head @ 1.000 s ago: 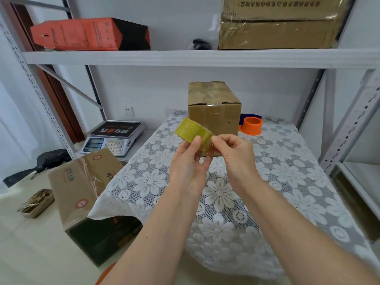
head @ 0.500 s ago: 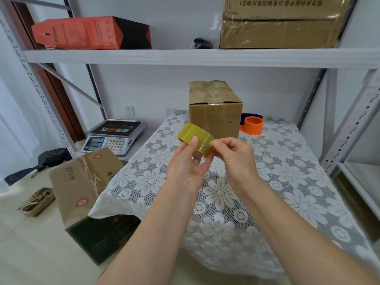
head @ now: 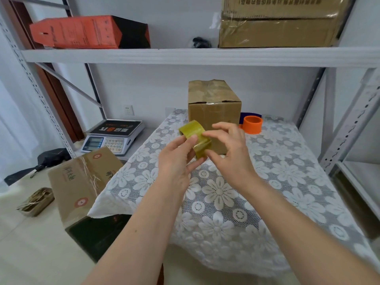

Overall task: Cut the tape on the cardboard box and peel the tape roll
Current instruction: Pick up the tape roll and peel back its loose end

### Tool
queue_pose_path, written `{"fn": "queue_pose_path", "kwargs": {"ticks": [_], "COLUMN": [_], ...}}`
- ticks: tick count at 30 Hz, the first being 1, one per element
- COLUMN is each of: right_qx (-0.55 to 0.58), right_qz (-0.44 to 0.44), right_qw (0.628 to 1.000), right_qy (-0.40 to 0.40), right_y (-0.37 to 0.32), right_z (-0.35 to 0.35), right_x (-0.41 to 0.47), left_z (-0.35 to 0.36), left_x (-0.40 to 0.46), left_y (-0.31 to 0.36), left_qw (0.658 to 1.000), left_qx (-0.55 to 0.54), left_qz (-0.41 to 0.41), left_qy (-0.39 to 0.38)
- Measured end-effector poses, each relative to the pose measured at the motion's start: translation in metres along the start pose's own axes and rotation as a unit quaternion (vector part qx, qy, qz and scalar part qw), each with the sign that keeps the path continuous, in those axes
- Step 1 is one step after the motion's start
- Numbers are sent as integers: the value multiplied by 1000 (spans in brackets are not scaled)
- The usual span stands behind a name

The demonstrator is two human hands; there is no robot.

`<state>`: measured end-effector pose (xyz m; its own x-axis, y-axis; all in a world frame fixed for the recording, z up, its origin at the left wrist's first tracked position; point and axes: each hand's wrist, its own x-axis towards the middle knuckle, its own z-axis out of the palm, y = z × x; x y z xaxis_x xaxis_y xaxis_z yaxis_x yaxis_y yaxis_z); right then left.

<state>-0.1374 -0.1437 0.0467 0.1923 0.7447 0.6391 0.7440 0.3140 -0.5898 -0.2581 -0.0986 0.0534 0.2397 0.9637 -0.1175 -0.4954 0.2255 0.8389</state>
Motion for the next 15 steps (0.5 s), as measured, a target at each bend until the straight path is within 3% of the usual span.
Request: {"fn": "queue_pose_path", "kwargs": {"ticks": [6,10,15], "right_qx": [92,65,39], "right_qz": [46,1,-32], "right_qw": [995,998,998], "right_qy": [3,2,-38], "right_y": [2,2,3], "right_z": [-4,-3,-3], "right_x": [3,0,-1], "left_z": [1,2,3], "left_x": [0,0,2], "left_y": [3,1,-2], "left_qw": [997,995,995], "left_qx": [66,50,62], "left_qz": [-30,-73,-72], "left_qy": [-28,-56,-38]}}
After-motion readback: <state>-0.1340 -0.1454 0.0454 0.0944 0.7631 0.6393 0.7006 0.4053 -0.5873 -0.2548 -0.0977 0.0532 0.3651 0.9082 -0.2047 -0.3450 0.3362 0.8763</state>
